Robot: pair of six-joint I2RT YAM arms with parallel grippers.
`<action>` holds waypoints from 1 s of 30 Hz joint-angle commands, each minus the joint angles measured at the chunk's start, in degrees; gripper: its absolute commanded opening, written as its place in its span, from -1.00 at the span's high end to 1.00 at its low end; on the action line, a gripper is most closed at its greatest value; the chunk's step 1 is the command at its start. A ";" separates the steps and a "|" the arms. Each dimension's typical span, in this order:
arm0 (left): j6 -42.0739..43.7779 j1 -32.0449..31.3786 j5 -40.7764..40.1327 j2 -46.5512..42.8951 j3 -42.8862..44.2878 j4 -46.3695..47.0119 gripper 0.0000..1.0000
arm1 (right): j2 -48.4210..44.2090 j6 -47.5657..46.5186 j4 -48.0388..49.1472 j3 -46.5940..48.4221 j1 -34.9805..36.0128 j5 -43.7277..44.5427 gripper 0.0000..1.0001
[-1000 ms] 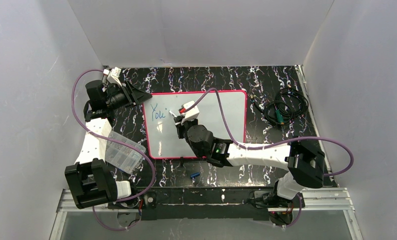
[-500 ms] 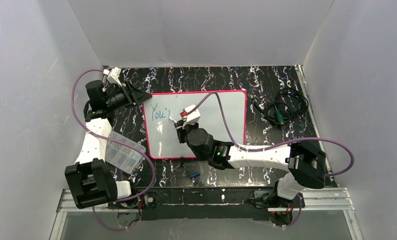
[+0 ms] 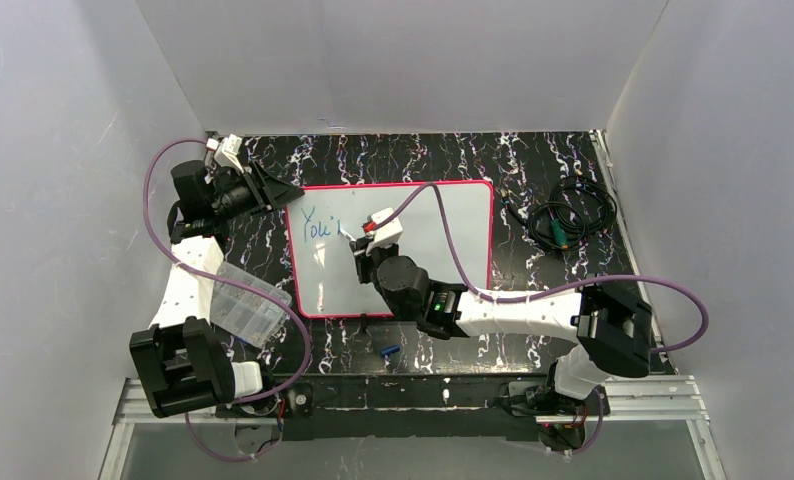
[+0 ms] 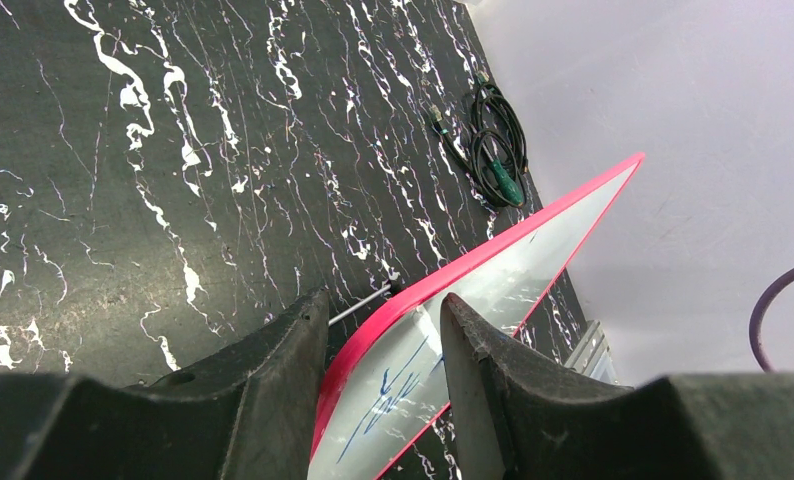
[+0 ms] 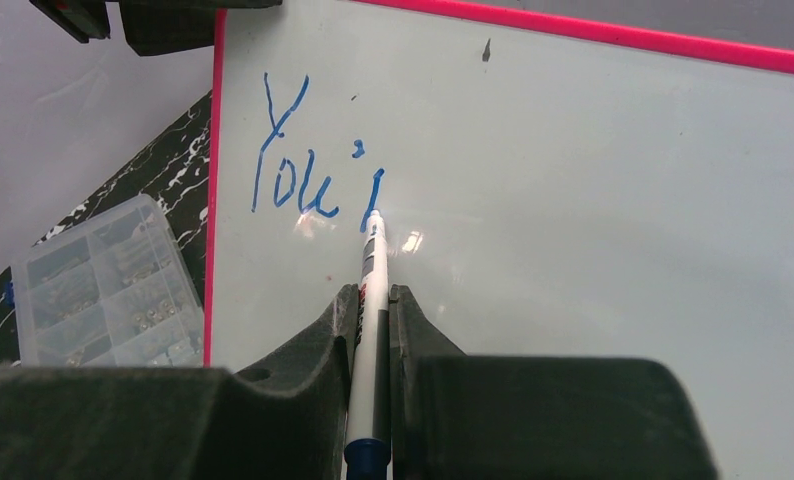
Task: Write a sentence on the whiteboard
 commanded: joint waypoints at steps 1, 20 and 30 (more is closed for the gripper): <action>0.09 -0.35 2.58 -2.12 -0.05 -0.30 0.14 | -0.53 -2.50 3.95 1.37 -0.52 4.25 0.97; -0.01 -0.35 2.61 -2.10 0.00 -0.33 0.14 | -6.18 -2.34 6.82 -4.16 -0.48 -0.99 0.97; 0.09 -0.41 2.61 -2.15 -0.04 -0.33 0.14 | -4.55 -3.64 6.48 -2.81 -0.52 2.78 0.97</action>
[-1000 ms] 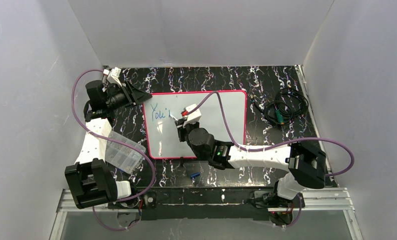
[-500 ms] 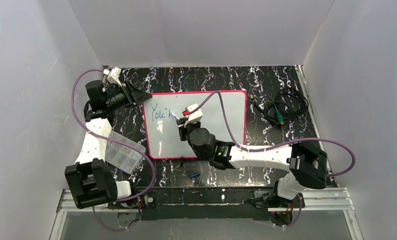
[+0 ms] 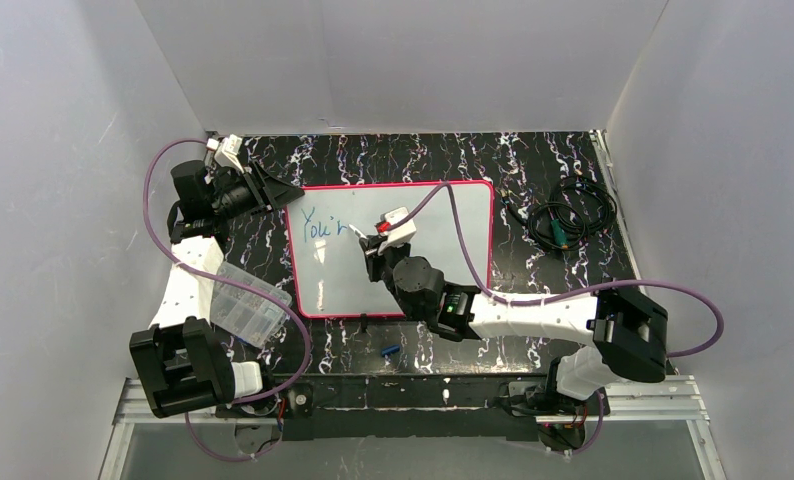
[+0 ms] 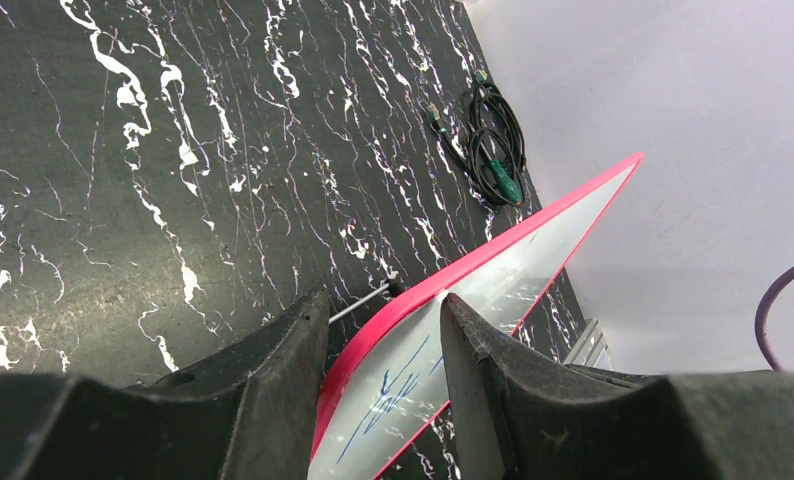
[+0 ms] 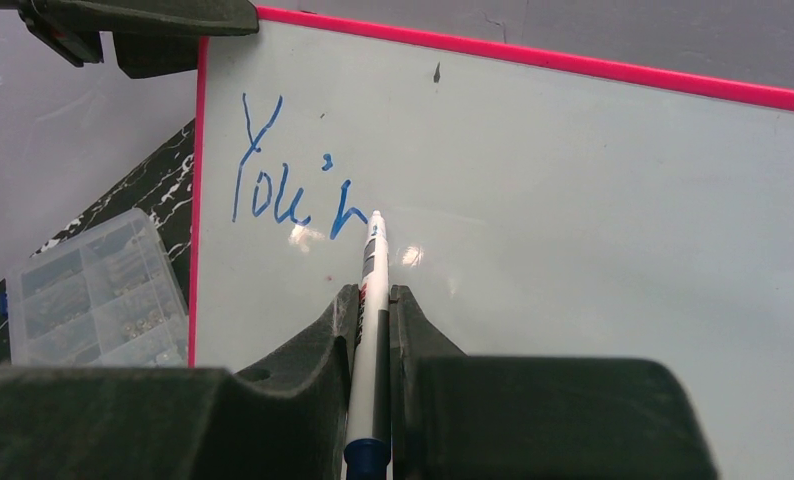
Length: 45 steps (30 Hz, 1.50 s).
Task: Write a sentence on the whiteboard
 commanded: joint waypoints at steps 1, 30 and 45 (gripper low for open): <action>0.09 -0.38 2.38 -2.14 -0.04 -0.25 0.14 | -0.03 -1.45 2.91 1.61 -0.19 3.00 0.97; 0.09 -0.45 2.37 -2.30 -0.15 -0.35 0.14 | -1.77 -1.50 -0.68 0.95 -0.48 8.15 0.97; 0.09 -0.47 2.37 -2.37 -0.14 -0.33 0.14 | 1.39 -4.13 2.91 4.04 -0.49 7.00 0.97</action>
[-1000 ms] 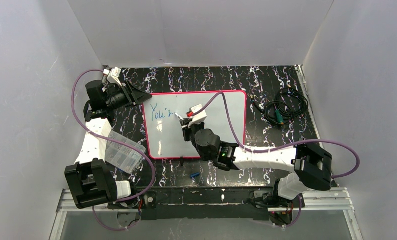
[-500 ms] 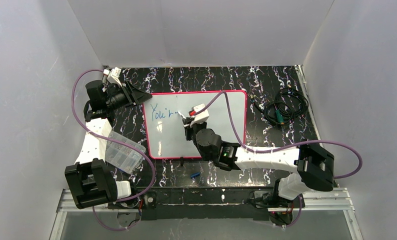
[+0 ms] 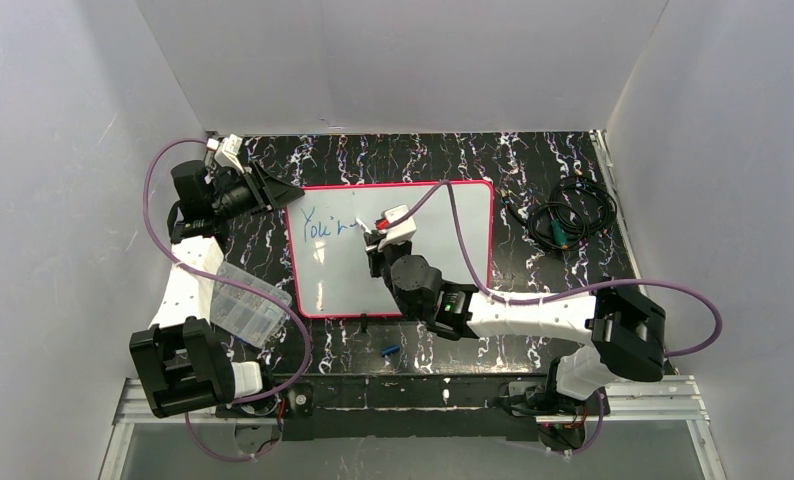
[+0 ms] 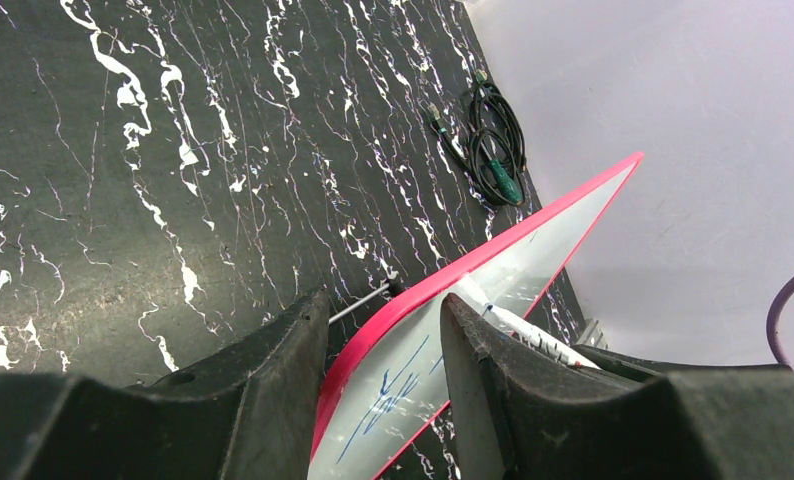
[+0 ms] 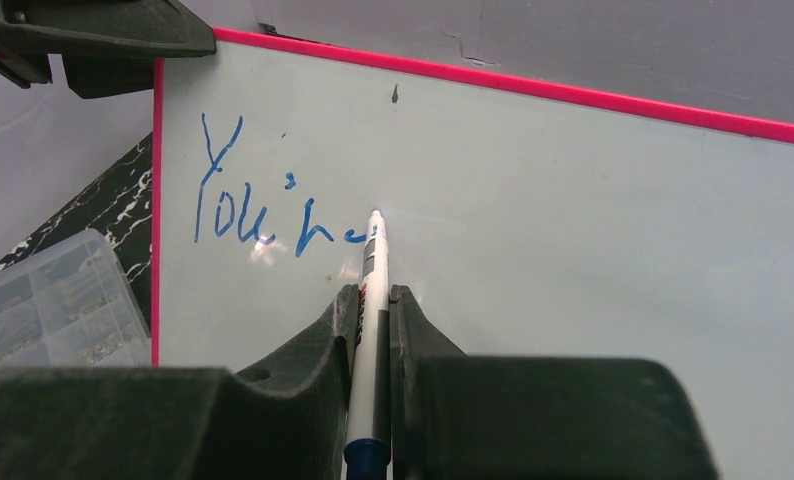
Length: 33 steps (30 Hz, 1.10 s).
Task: Write a sentence on the whiteboard
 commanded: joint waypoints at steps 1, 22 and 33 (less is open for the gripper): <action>0.04 -0.44 2.39 -2.41 -0.18 -0.26 0.14 | 1.12 -1.56 3.55 2.88 -0.44 1.93 0.97; 0.03 -0.40 2.40 -2.41 -0.10 -0.38 0.14 | 0.42 4.43 -1.72 -0.09 -0.37 -0.84 0.97; 0.00 -0.45 2.46 -2.45 -0.09 -0.34 0.14 | -0.48 5.86 -3.44 -1.12 0.07 -0.80 0.97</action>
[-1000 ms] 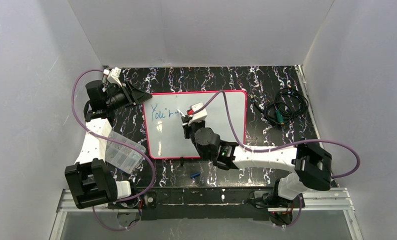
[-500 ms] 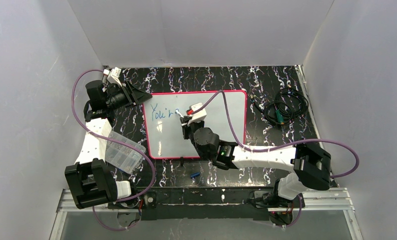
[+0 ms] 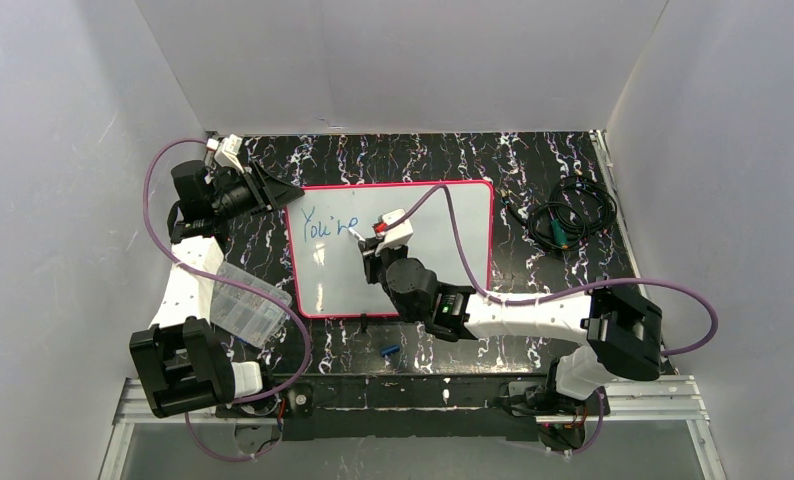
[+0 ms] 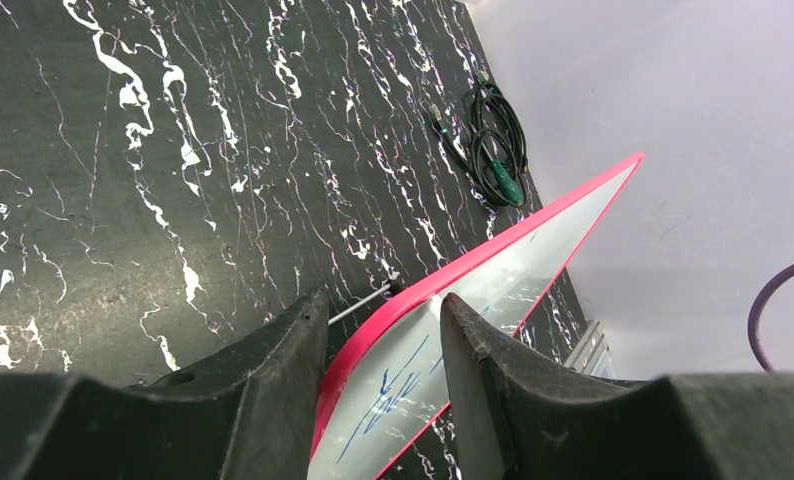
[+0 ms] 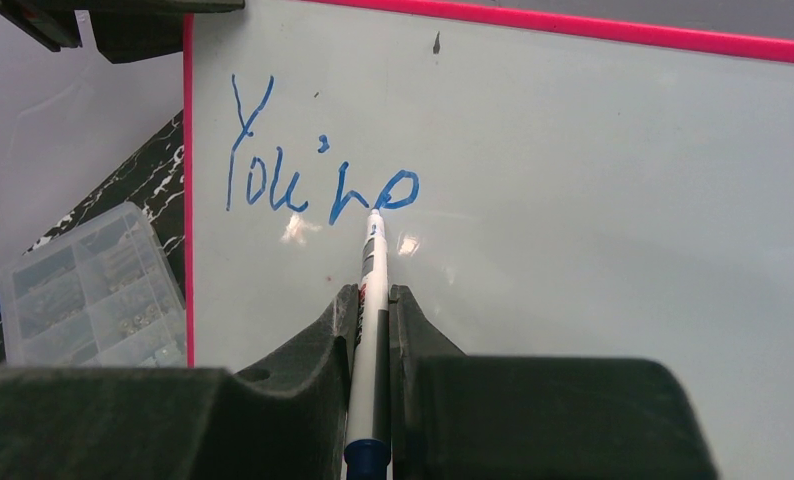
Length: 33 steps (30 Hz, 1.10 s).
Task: Write a sentence on the whiteboard
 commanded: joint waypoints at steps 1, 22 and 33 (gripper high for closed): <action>0.00 -0.42 2.66 -2.41 -0.05 -0.37 0.14 | -1.84 0.86 -2.04 -1.19 -0.05 1.90 0.97; 0.04 -0.45 2.61 -2.35 -0.09 -0.26 0.14 | -5.60 1.13 -2.22 -2.66 0.14 4.21 0.97; 0.17 -0.45 2.41 -2.23 -0.31 -0.46 0.14 | -12.64 -2.46 -2.94 -2.27 0.14 -6.29 0.97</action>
